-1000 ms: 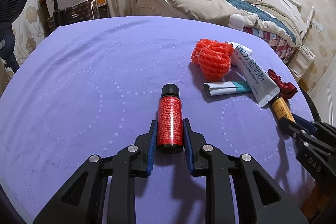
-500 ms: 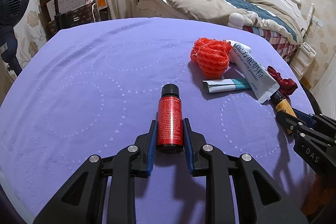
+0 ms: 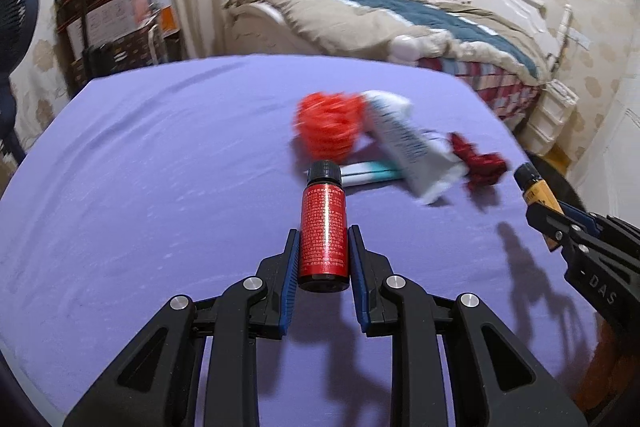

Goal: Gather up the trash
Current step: 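Carry the red and gold spray cans over the black bin with both tools, then open both tools to drop the spray cans into the bin, then move both tools back over the trash on the table, then grasp the white milk-powder tube with the left tool while the right tool grasps the red cloth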

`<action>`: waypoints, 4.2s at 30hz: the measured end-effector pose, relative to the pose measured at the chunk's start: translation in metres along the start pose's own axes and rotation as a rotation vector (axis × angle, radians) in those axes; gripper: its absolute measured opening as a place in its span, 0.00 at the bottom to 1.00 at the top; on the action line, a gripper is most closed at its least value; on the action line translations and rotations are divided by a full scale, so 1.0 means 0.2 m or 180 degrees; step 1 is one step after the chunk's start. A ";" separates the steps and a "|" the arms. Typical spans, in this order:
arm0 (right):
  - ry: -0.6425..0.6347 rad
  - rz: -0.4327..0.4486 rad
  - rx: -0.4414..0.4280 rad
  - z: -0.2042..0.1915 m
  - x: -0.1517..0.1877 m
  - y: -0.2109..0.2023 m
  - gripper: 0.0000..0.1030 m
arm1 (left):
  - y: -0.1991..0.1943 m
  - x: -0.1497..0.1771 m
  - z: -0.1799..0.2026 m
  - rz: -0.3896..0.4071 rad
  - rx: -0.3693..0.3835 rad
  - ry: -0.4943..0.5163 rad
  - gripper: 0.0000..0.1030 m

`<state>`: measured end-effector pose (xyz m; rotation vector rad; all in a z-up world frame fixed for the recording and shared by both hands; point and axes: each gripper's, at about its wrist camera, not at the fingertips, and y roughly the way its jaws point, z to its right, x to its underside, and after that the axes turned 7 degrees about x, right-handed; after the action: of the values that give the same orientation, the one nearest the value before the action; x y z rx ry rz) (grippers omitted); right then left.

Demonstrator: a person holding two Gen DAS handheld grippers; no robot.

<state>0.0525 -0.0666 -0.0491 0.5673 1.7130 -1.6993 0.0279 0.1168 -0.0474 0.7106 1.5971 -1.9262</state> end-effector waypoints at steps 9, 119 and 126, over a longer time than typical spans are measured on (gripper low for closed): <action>0.0320 0.0203 0.0445 0.35 -0.04 -0.08 0.23 | 0.07 -0.13 0.40 0.0073 0.0444 0.0373 0.24; 0.0274 -0.0108 0.0071 0.20 -0.02 0.19 0.53 | 0.32 -0.21 0.23 -0.0173 -0.0345 0.0026 0.63; 0.0273 -0.0134 0.0036 0.21 -0.02 0.20 0.53 | 0.41 -0.22 0.22 -0.0286 -0.0326 0.0041 0.43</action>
<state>0.0898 -0.1040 -0.0731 0.6216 1.7880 -1.7376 0.1131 0.0631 -0.0674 0.6200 1.7491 -1.8900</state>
